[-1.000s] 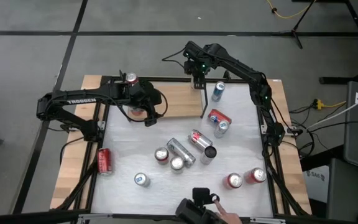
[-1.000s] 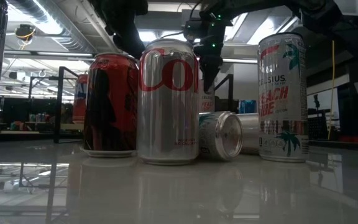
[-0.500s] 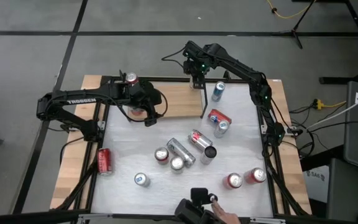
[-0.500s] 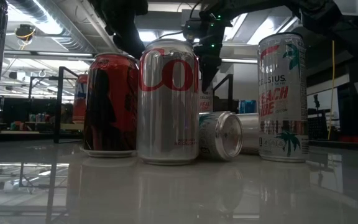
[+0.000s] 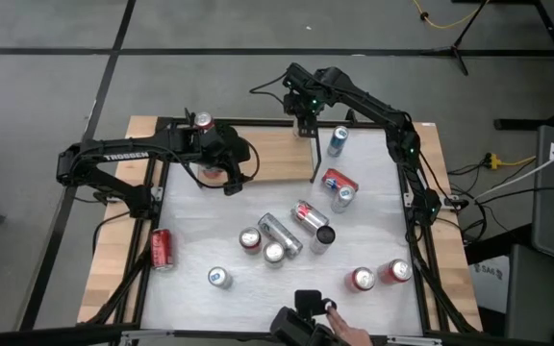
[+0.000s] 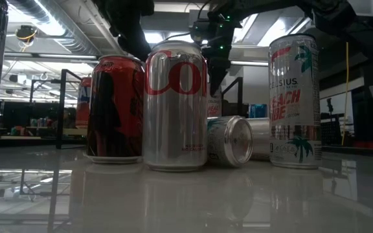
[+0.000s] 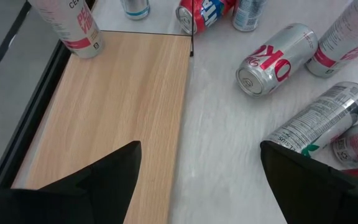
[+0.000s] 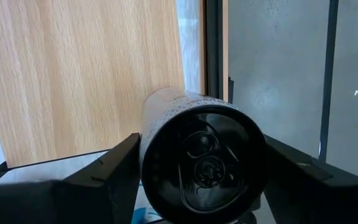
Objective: Place canned beverage on shelf
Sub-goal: Put the white pink soda can on the shelf, then put the blue soda can on the shelf
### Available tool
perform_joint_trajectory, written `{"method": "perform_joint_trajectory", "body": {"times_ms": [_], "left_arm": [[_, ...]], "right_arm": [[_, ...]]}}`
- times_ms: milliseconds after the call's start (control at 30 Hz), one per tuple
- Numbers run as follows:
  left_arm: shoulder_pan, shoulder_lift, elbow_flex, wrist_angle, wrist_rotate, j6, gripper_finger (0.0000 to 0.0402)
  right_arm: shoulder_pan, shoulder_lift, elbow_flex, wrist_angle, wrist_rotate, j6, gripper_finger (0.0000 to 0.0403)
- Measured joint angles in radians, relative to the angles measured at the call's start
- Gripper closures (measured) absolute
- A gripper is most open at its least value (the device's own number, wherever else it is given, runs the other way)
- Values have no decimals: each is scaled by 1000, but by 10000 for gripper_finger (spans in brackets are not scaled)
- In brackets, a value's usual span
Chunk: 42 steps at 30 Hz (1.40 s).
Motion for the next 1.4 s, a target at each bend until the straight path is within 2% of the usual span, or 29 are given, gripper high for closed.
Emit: {"method": "perform_joint_trajectory", "body": {"times_ms": [300,533,700,1067,1400], "left_arm": [[0,0,0,0,0,-1,79],[0,0,0,0,0,-3,79],[0,0,0,0,0,-3,79],[0,0,0,0,0,-3,79],[-24,-18,0,1,5,-23,79]], "right_arm": [[0,1,0,13,-1,-2,134],[0,1,0,15,0,-2,65],[0,1,0,15,0,-2,40],[13,-7,0,3,48,-1,36],[61,-126,1,-57,46,13,36]]}}
